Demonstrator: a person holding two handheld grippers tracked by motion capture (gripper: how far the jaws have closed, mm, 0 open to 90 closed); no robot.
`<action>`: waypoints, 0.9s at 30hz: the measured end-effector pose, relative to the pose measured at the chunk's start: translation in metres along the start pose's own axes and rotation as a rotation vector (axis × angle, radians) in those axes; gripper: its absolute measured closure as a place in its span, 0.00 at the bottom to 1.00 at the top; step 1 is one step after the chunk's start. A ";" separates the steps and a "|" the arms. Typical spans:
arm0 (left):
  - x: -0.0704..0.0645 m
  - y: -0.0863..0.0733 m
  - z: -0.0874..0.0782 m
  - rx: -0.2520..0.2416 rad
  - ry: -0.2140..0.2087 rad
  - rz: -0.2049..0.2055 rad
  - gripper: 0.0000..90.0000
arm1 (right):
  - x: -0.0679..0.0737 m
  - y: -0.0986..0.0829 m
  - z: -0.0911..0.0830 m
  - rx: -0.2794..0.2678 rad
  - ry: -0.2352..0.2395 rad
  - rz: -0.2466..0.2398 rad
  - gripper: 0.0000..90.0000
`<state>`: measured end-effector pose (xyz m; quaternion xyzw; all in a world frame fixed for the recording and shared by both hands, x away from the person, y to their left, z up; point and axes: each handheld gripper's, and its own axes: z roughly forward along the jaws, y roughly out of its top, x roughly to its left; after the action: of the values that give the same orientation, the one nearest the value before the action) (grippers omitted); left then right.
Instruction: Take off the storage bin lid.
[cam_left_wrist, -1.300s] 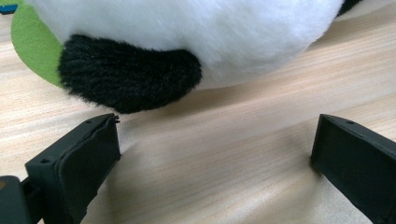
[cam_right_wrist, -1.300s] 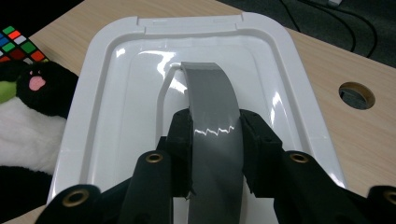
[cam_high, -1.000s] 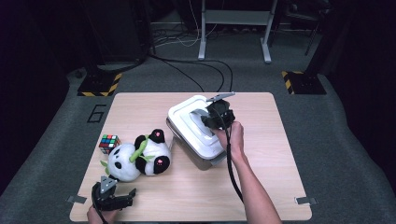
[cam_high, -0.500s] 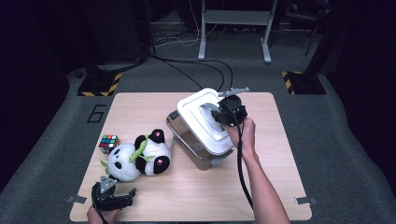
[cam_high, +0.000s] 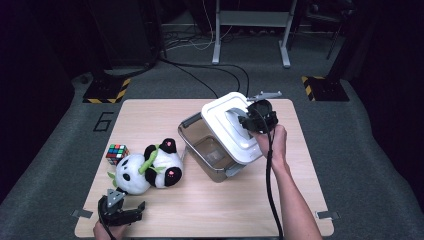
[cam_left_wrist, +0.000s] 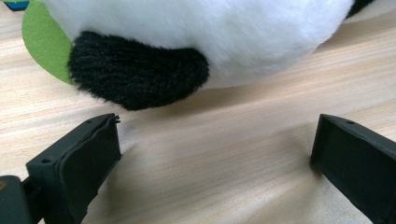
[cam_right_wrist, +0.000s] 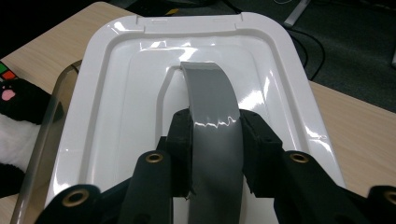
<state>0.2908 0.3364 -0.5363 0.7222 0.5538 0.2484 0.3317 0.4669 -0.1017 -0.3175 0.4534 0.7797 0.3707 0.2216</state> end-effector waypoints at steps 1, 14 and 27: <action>0.000 0.000 0.000 0.000 0.000 0.002 0.01 | -0.002 -0.001 -0.001 0.000 -0.004 0.000 0.74; 0.001 0.000 0.000 0.001 0.003 -0.006 0.01 | -0.035 -0.013 -0.013 -0.006 -0.053 0.051 0.74; 0.001 0.001 0.000 0.005 0.003 -0.004 0.01 | -0.059 -0.032 -0.004 0.012 -0.094 0.118 0.74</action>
<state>0.2919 0.3373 -0.5358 0.7216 0.5561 0.2477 0.3297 0.4751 -0.1647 -0.3392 0.5165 0.7426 0.3569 0.2331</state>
